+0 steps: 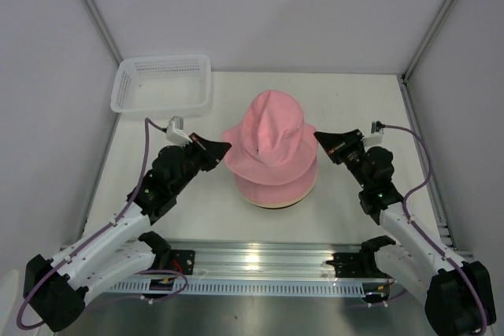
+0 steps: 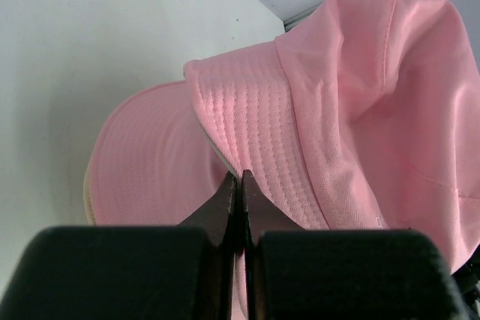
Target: Stack the hats
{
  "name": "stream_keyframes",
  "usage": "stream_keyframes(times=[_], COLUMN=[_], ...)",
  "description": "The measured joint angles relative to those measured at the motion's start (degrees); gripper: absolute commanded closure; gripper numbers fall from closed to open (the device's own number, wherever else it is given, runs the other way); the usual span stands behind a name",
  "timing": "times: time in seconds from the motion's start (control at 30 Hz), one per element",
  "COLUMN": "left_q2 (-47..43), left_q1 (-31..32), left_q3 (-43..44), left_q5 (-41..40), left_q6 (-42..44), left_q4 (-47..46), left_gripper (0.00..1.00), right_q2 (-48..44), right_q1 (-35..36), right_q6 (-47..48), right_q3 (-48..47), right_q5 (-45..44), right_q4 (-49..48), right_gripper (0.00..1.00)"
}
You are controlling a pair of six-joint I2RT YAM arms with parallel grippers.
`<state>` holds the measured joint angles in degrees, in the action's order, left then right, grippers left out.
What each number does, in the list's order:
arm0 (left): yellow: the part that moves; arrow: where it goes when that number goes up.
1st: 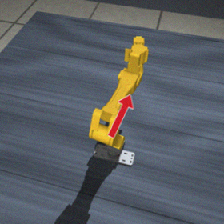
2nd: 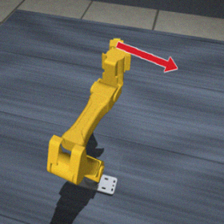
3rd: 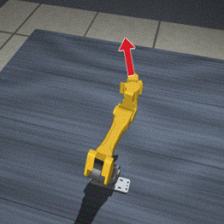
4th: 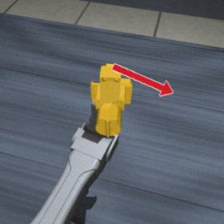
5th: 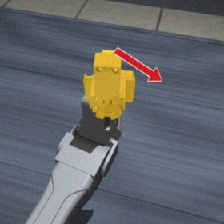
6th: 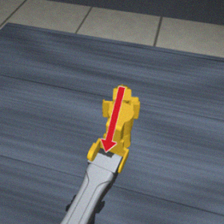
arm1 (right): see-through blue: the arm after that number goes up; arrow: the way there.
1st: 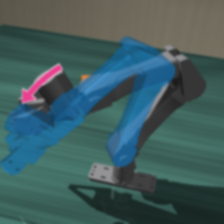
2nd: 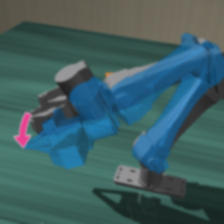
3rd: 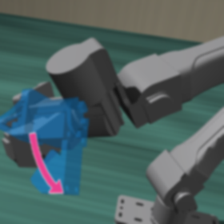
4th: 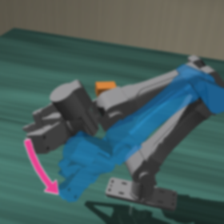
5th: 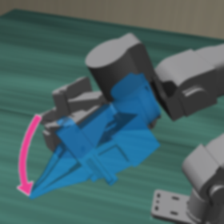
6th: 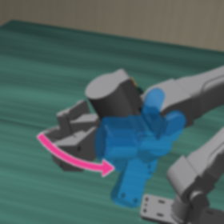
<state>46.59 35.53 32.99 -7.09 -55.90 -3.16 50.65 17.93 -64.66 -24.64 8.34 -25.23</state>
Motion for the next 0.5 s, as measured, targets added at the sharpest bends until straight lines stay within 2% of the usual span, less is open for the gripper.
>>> stream_keyframes(times=[0.5], left_q2=[-1.84], left_q1=[1.14], left_q3=[-5.84], left_q5=[-2.29], left_q6=[-5.11], left_q4=[3.21], left_gripper=[0.99], right_q2=[-4.22], right_q1=[0.33], right_q6=[2.47], right_q3=[1.62], right_q5=[-0.13], right_q4=[6.21], right_gripper=[1.0])
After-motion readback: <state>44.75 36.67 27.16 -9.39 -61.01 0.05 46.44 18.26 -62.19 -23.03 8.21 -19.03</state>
